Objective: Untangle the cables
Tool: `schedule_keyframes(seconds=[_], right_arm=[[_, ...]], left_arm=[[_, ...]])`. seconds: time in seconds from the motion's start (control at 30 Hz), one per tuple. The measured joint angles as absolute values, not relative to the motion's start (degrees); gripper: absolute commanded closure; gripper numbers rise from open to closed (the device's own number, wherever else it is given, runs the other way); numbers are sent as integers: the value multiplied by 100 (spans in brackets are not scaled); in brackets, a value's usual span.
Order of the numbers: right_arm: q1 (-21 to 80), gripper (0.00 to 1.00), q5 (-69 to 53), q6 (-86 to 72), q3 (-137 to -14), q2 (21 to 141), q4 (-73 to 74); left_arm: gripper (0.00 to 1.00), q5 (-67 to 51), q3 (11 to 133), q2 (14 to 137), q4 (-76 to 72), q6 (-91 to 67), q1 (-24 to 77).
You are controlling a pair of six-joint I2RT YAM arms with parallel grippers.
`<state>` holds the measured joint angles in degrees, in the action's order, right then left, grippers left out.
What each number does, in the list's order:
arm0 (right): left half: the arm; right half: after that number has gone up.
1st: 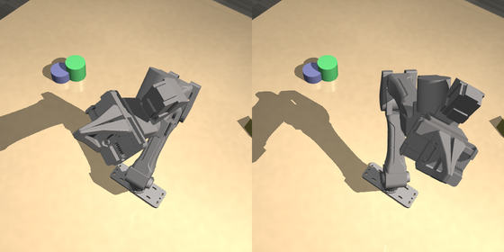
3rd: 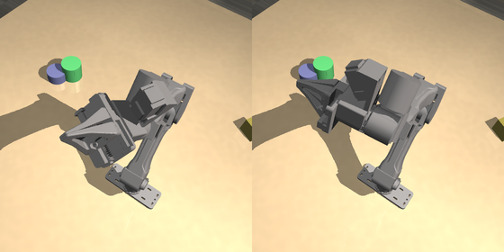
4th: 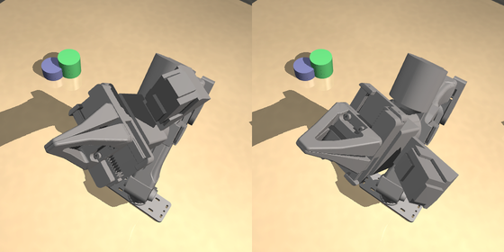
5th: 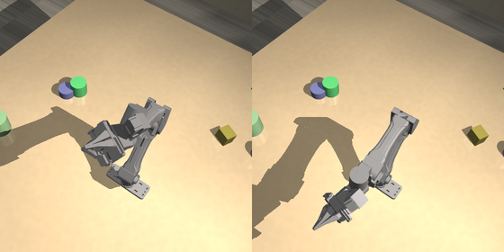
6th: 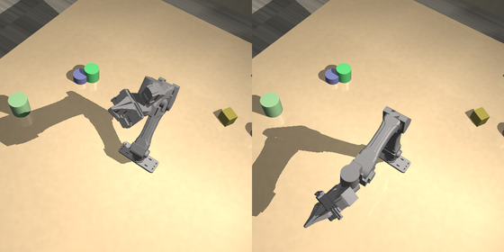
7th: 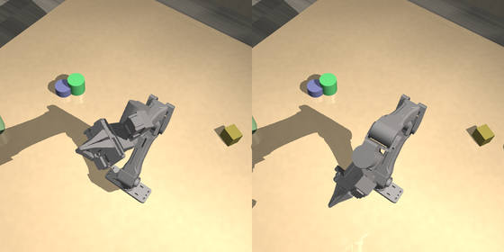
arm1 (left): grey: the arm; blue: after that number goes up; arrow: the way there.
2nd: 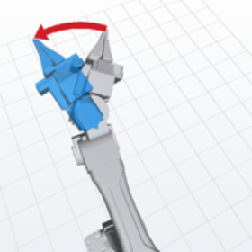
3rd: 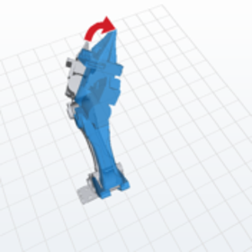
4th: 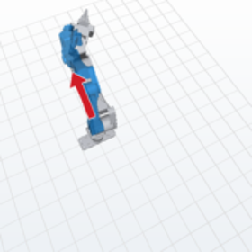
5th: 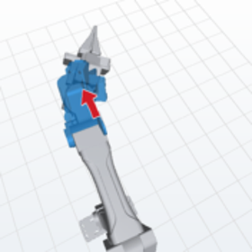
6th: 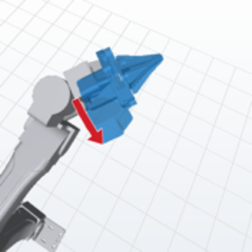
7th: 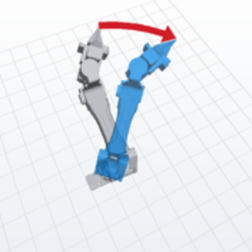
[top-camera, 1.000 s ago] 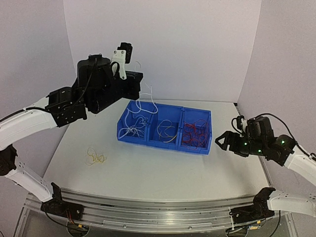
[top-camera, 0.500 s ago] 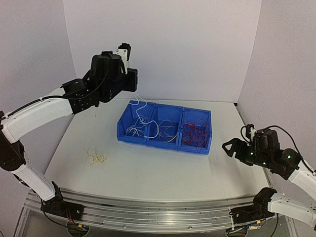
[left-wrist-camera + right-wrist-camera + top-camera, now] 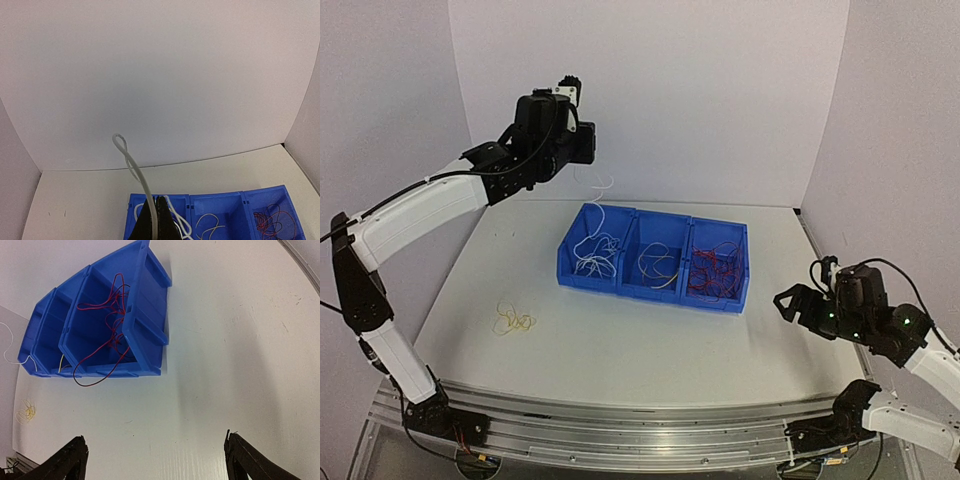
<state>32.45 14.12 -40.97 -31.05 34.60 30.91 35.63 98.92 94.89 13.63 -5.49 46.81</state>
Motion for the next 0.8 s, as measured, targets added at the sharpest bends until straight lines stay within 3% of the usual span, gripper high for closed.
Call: schedule_keyframes(seconds=[0.4, 0.8], right_arm=[[3245, 8, 1604, -4069, -3105, 3394, 3178], [3245, 8, 1828, -4053, -3105, 3057, 3457]], left_arm=[[100, 3047, 10860, 10572, 1513, -573, 4303], [100, 2339, 10327, 10840, 1654, -722, 3946]])
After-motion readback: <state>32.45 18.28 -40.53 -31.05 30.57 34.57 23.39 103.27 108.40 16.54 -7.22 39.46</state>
